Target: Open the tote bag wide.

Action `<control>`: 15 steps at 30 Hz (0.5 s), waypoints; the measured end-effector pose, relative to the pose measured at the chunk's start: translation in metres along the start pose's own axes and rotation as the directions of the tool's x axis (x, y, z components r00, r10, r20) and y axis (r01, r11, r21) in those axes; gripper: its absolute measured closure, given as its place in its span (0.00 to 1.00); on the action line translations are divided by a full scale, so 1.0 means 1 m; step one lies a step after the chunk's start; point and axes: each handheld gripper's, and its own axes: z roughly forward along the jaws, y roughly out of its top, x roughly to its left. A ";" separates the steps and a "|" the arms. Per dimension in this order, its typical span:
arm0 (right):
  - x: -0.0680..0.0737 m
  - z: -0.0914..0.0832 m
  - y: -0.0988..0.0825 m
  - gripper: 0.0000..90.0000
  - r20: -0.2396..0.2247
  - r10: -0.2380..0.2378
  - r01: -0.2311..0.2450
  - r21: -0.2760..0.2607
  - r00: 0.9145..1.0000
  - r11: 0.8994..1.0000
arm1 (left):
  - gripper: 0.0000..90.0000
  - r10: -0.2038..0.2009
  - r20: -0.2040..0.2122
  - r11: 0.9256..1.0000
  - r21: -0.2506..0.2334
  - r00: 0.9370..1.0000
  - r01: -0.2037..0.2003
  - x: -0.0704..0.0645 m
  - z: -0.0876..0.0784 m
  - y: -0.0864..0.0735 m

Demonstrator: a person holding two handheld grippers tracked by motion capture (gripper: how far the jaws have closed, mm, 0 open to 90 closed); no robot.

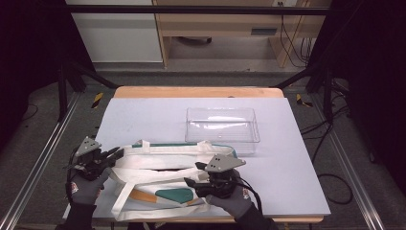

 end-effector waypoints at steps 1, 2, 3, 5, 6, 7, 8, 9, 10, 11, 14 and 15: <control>0.001 0.003 -0.001 0.43 0.000 -0.005 0.005 0.011 1.000 1.000 | 0.87 0.001 0.003 1.000 0.002 1.000 -0.001 0.000 0.000 0.000; 0.001 0.005 -0.002 0.43 -0.002 -0.008 0.008 0.019 1.000 1.000 | 0.88 -0.001 0.004 1.000 0.005 1.000 0.001 0.000 0.000 0.000; 0.002 0.008 -0.004 0.42 -0.004 -0.009 0.009 0.029 1.000 1.000 | 0.88 -0.005 0.006 1.000 0.005 1.000 0.005 0.000 0.000 0.000; 0.002 0.013 -0.007 0.42 0.004 -0.015 0.014 0.050 1.000 0.999 | 0.89 -0.008 0.013 1.000 0.003 1.000 0.008 0.000 0.000 -0.001; 0.002 0.015 -0.008 0.42 0.004 -0.014 0.014 0.061 1.000 0.998 | 0.90 -0.010 0.017 1.000 0.003 1.000 0.010 0.000 0.000 -0.001; 0.002 0.018 -0.011 0.41 0.013 -0.020 0.018 0.076 1.000 0.997 | 0.90 -0.014 0.021 1.000 0.002 1.000 0.013 0.000 -0.001 0.000; 0.002 0.019 -0.013 0.41 0.015 -0.017 0.016 0.084 1.000 0.996 | 0.90 -0.014 0.021 1.000 0.002 1.000 0.013 0.000 -0.001 0.000; 0.002 0.019 -0.013 0.41 0.015 -0.017 0.016 0.085 1.000 0.996 | 0.90 -0.013 0.020 1.000 0.003 1.000 0.013 0.000 0.000 0.000; 0.002 0.019 -0.013 0.41 0.015 -0.017 0.016 0.085 1.000 0.996 | 0.90 -0.013 0.020 1.000 0.003 1.000 0.013 0.000 0.000 0.000; 0.002 0.019 -0.014 0.41 0.018 -0.024 0.022 0.079 1.000 0.997 | 0.90 -0.015 0.019 1.000 0.003 1.000 0.015 -0.001 0.000 0.000; 0.003 0.019 -0.014 0.50 0.023 -0.029 0.028 0.082 0.999 0.996 | 0.90 -0.020 0.021 1.000 0.001 1.000 0.020 0.000 -0.001 -0.001; 0.003 0.019 -0.015 0.64 0.032 -0.033 0.030 0.088 0.999 0.996 | 0.90 -0.023 0.020 1.000 0.001 1.000 0.023 0.000 -0.001 -0.001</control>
